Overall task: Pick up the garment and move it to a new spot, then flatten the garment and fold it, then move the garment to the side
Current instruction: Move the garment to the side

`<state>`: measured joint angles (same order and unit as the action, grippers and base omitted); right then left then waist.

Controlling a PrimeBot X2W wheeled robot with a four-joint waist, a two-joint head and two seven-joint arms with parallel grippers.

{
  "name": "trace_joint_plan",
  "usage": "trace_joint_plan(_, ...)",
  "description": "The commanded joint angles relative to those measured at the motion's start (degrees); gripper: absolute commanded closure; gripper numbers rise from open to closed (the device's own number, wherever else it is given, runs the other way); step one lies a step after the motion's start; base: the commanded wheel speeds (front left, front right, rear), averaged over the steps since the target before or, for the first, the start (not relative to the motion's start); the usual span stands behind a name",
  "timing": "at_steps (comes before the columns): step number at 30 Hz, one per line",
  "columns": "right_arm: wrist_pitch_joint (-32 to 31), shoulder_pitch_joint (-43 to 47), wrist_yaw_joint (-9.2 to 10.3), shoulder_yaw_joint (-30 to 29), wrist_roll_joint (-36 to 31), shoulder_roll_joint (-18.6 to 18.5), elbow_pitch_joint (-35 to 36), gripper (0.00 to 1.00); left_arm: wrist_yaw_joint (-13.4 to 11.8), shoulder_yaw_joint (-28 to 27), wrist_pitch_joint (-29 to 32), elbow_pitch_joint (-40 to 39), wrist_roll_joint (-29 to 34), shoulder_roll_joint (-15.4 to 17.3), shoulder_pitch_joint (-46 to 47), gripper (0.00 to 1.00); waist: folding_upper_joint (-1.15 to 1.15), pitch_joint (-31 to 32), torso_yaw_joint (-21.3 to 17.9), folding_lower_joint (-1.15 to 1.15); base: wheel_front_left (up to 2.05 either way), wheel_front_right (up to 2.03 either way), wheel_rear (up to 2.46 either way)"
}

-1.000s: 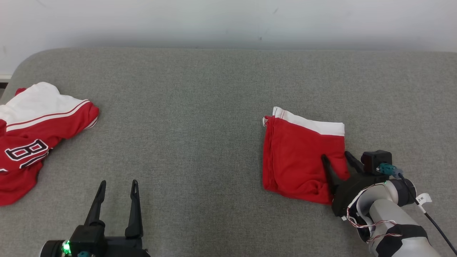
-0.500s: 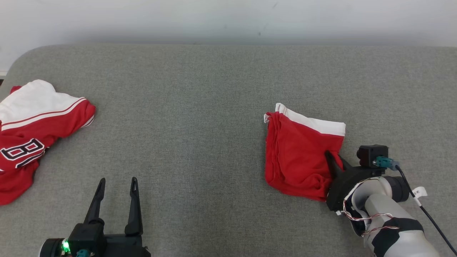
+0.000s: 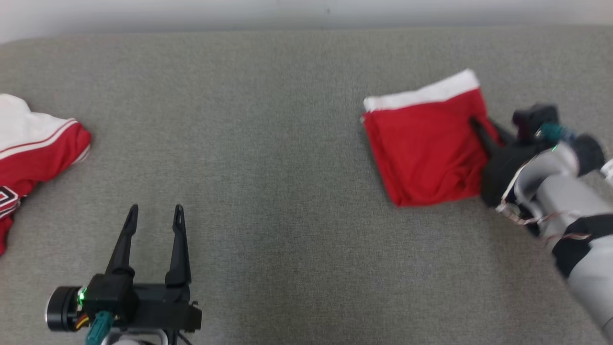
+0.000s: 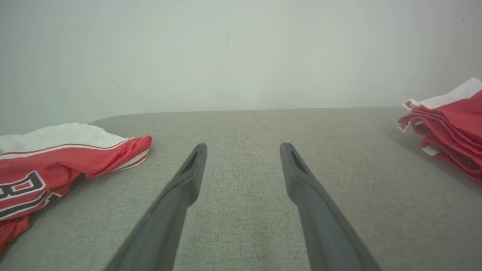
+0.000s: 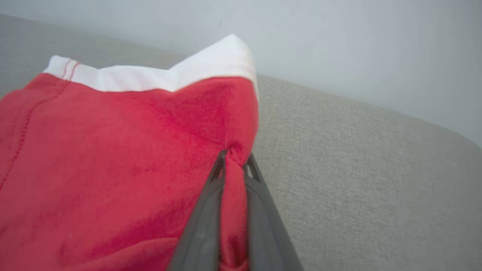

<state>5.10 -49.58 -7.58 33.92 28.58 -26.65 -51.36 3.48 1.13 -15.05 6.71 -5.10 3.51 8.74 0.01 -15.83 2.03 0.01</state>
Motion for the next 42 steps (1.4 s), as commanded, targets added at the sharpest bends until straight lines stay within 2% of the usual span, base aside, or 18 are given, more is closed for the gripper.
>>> trace_joint_plan(1, -0.58, -1.93, 0.17, 0.74, 0.25, -1.58, 0.87, 1.0, 0.12, 0.22, -0.18, -0.53, 0.55, -0.15, 1.52, 0.0, -0.01, -3.9, -1.34, -0.01, 0.0, 0.0, 0.0)
trace_joint_plan(9, -5.1, -11.29, 0.18, 5.25, 1.91, -12.84, 5.16, 1.0, 0.98, 2.18, -0.18, -2.77, 1.28, -0.27, 7.25, 0.0, -0.01, -12.44, -1.8, -0.01, 0.0, 0.0, 0.0)
trace_joint_plan(16, -6.94, -17.24, 0.18, 6.88, 2.25, -19.48, 5.46, 1.0, 1.62, 1.91, -0.18, -5.04, 1.91, 0.74, 10.03, 0.0, -0.01, -17.05, -3.39, -0.01, 0.0, 0.0, 0.0)
trace_joint_plan(27, -8.7, -25.09, 0.18, 7.49, 0.35, -26.96, 4.3, 1.0, 2.02, 1.33, -0.18, -11.67, 3.23, 2.67, 12.18, 0.0, -0.01, -24.05, -5.33, -0.01, 0.0, 0.0, 0.0)
trace_joint_plan(31, -9.76, -27.74, 0.18, 8.52, -0.94, -29.88, 4.62, 1.0, 2.19, 1.22, -0.17, -13.56, 3.61, 3.23, 12.54, 0.0, -0.01, -25.92, -5.36, -0.01, 0.0, 0.0, 0.0)
trace_joint_plan(42, -12.54, -34.38, 0.18, 12.0, -4.3, -34.94, 5.87, 1.0, 2.2, 1.62, 0.02, -15.39, 3.93, 3.44, 12.66, 0.0, -0.01, -28.31, -4.18, -0.01, 0.0, 0.0, 0.0)
